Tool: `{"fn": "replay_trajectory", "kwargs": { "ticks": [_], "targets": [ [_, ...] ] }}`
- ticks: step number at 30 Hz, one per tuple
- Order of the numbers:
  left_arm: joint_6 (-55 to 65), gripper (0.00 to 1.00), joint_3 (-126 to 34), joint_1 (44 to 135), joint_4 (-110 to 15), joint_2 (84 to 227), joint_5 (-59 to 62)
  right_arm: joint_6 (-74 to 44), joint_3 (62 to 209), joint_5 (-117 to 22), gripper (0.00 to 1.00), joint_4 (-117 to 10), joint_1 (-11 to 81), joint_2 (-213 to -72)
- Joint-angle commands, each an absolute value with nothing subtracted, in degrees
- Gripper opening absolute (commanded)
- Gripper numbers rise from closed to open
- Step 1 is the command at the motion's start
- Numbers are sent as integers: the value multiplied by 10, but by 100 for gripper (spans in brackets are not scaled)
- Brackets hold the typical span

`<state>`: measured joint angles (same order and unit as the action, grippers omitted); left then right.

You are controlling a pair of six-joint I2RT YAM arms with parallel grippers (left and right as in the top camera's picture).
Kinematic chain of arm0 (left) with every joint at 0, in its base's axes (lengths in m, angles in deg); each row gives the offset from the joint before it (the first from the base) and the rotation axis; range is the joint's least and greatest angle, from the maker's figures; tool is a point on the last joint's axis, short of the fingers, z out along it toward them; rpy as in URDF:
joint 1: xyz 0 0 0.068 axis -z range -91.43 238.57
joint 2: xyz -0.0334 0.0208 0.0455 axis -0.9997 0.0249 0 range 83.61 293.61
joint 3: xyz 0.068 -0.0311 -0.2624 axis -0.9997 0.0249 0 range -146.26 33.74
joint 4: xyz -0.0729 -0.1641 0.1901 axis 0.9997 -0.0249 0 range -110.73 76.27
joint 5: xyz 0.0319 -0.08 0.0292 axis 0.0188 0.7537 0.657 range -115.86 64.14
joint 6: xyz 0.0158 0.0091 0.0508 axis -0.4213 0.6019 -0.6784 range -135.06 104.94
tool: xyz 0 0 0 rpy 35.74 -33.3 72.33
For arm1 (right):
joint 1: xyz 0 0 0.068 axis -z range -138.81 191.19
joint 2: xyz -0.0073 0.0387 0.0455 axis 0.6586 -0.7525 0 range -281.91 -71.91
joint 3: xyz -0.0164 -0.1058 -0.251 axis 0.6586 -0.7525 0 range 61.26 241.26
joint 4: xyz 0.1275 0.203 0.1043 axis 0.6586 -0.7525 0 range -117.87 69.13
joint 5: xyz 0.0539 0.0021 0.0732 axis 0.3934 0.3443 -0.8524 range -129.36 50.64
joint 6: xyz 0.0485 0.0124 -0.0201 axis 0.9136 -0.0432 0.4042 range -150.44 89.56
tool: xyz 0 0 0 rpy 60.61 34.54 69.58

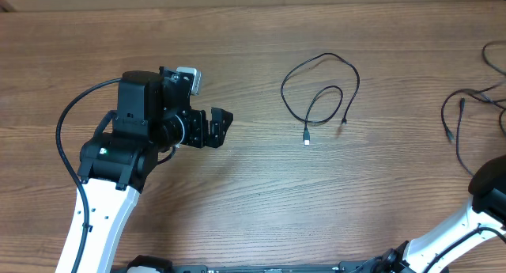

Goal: Untangle cables

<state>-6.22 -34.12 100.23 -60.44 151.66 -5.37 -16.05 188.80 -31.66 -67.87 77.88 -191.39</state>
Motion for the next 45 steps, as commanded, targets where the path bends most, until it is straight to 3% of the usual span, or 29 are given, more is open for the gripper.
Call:
{"fn": "replay_trajectory", "kwargs": {
  "ticks": [1,4,10,13,22,38,45],
  "targets": [
    [-60,100,-347,1006,-603,1515,-58,-156,1895,-322,100,-715,776,-1910],
    [-60,100,-347,1006,-603,1515,-57,-157,1895,-389,100,-765,776,-1910],
    [-60,100,-347,1006,-603,1515,-58,-156,1895,-648,100,-829,771,-1910],
    [-60,100,-347,1006,-603,1515,-58,-156,1895,-682,100,-860,754,-1910],
    [-60,100,-347,1006,-603,1515,-58,-156,1895,-682,100,-967,607,-1910],
    [-60,100,-347,1006,-603,1515,-58,-148,1895,-585,100,-973,332,-1910],
    [-60,100,-347,1006,-603,1515,-58,-7,1877,-494,100,-973,262,-1917]
  ]
}}
